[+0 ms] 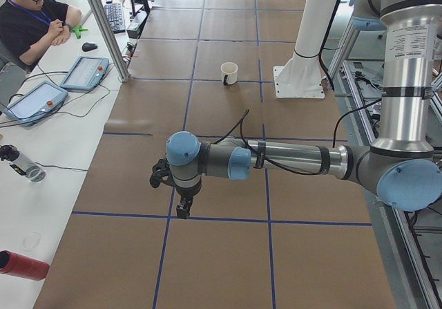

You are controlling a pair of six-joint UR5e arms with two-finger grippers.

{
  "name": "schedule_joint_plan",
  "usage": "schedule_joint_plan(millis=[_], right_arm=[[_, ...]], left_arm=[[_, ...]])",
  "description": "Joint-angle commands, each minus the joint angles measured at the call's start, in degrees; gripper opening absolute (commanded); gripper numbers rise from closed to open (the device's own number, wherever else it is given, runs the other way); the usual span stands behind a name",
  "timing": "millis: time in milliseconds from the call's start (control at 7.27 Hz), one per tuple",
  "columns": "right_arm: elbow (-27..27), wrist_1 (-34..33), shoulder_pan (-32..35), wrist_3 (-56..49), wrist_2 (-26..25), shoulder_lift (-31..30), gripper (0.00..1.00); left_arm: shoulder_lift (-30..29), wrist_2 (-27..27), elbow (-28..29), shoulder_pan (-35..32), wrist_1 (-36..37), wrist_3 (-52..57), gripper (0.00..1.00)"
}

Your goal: Flip mug

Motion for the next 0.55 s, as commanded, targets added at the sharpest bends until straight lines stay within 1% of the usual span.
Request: schedule_joint_plan(millis=[0, 412], right_arm=[[0.0, 0.0, 0.1, 0.0, 0.0, 0.0, 1.00], [0.0, 0.0, 0.0, 0.0, 0.0, 0.0, 1.00]], left_arm=[[0.0, 0.1, -0.2, 0.0, 0.0, 0.0, 1.00], [-0.1, 0.0, 0.1, 0.0, 0.0, 0.0, 1.00]])
